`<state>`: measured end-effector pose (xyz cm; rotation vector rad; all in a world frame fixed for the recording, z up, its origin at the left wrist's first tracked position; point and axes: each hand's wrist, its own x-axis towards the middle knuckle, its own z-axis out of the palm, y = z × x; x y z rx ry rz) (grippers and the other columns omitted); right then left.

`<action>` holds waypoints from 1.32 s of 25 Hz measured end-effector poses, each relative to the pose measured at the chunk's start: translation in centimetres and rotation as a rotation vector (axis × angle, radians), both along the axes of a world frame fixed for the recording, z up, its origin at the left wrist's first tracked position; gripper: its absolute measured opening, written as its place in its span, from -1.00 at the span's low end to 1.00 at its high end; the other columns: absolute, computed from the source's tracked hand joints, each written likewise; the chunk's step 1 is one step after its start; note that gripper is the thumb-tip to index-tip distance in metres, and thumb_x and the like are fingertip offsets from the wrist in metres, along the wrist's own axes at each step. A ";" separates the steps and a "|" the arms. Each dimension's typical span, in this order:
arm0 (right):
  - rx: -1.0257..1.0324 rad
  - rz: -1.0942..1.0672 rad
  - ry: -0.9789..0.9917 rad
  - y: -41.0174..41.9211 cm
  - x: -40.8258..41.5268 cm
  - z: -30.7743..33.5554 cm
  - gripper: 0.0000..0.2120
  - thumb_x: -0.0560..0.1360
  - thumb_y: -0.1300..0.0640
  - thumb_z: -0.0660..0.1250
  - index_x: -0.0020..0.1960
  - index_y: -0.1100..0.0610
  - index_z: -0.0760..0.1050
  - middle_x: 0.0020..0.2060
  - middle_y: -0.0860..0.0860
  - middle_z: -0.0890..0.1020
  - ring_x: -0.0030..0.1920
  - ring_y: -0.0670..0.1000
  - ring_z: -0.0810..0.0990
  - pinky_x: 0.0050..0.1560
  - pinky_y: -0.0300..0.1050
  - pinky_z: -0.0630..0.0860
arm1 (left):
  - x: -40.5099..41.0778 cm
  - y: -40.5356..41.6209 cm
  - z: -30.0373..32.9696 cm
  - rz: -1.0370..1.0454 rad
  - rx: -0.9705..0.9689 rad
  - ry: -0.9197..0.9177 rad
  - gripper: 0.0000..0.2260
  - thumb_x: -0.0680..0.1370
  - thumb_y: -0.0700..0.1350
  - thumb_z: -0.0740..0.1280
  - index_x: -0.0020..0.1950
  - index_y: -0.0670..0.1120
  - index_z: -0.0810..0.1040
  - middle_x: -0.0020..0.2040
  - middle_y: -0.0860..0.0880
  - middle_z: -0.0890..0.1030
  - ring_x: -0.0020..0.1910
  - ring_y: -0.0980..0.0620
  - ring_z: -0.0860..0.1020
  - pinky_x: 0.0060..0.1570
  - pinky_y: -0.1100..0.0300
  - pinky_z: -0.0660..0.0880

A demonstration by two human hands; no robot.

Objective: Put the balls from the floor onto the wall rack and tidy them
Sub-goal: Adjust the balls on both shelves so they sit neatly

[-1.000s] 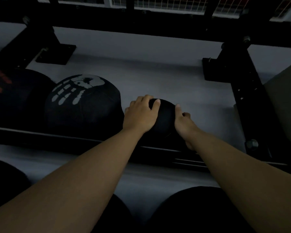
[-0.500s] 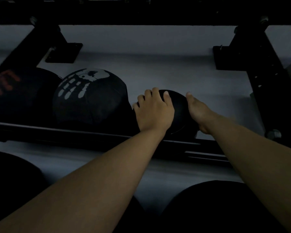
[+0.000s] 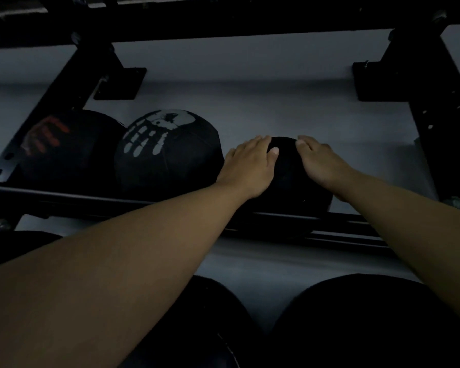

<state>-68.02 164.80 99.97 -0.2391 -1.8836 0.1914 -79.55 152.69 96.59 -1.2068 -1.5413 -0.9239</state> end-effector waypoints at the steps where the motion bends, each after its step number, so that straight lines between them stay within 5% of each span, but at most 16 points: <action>1: 0.054 -0.057 0.005 -0.9 -0.2 -0.3 -0.45 0.71 -0.20 -0.01 0.65 -0.08 0.21 0.63 0.19 0.25 0.61 0.25 0.25 0.63 0.15 0.16 | -0.4 -0.8 0.1 0.030 0.000 0.040 -0.50 0.78 0.07 -0.03 0.69 -0.08 0.21 0.70 -0.09 0.26 0.68 -0.10 0.21 0.65 -0.12 0.07; 6: 0.274 -0.261 0.008 -7.4 -3.6 -1.7 -0.59 0.67 -0.18 0.08 0.44 -0.14 0.46 0.48 0.08 0.44 0.49 0.20 0.40 0.53 0.34 0.22 | -5.1 -7.7 1.3 0.197 0.088 0.088 -0.54 0.75 0.05 0.05 0.64 -0.01 0.34 0.66 -0.04 0.32 0.66 -0.08 0.20 0.65 -0.13 -0.06; 10: 0.218 -0.077 0.049 -13.2 -8.1 -1.1 -0.59 0.69 -0.12 0.13 0.46 -0.02 0.46 0.43 0.16 0.47 0.43 0.21 0.47 0.50 0.07 0.34 | -11.8 -14.5 1.0 0.244 0.238 -0.018 -0.52 0.72 0.12 0.08 0.62 0.01 0.36 0.64 -0.10 0.33 0.63 -0.22 0.23 0.60 -0.20 0.09; 12: 0.210 -0.029 0.004 -16.4 -11.4 -1.4 -0.54 0.69 -0.16 0.13 0.54 -0.06 0.37 0.50 0.16 0.37 0.48 0.22 0.40 0.49 -0.01 0.30 | -16.0 -17.7 0.4 0.153 0.228 -0.091 -0.48 0.72 0.19 0.06 0.65 0.02 0.31 0.66 -0.11 0.31 0.61 -0.25 0.26 0.56 -0.19 0.19; 16: 0.206 -0.184 -0.005 -19.5 -16.5 -2.2 -0.40 0.66 -0.31 0.05 0.66 -0.21 0.10 0.67 0.08 0.10 0.62 0.30 0.13 0.60 0.28 0.16 | -20.7 -19.7 -1.2 -0.195 0.049 -0.163 -0.40 0.73 0.25 0.03 0.73 0.07 0.08 0.74 -0.08 0.14 0.70 -0.13 0.15 0.66 -0.06 0.10; 22: 0.200 -0.252 0.019 -19.1 -16.9 -2.4 -0.39 0.68 -0.30 0.02 0.68 -0.22 0.03 0.68 0.14 0.05 0.65 0.29 0.07 0.64 0.24 0.07 | -20.3 -18.1 -1.2 -0.300 0.060 -0.220 -0.45 0.75 0.19 -0.06 0.74 0.16 -0.08 0.76 -0.10 -0.09 0.72 -0.23 -0.04 0.65 -0.13 -0.06; 29: 0.179 -0.308 0.075 -20.6 -17.2 -3.6 -0.42 0.70 -0.23 0.04 0.69 -0.14 0.08 0.67 0.16 0.11 0.63 0.32 0.12 0.59 0.30 0.18 | -21.2 -20.7 -0.7 -0.123 -0.033 -0.096 -0.44 0.73 0.24 0.01 0.73 0.17 0.03 0.74 -0.07 0.13 0.69 -0.16 0.16 0.62 -0.22 0.16; 33: 0.304 -0.391 0.203 -22.2 -17.8 -4.4 -0.52 0.69 -0.06 0.16 0.58 0.05 0.35 0.51 0.23 0.38 0.48 0.31 0.35 0.47 0.24 0.34 | -21.8 -23.4 -0.1 -0.118 0.042 0.005 -0.57 0.73 0.12 0.15 0.60 0.09 0.43 0.55 -0.08 0.47 0.54 -0.15 0.40 0.54 -0.16 0.30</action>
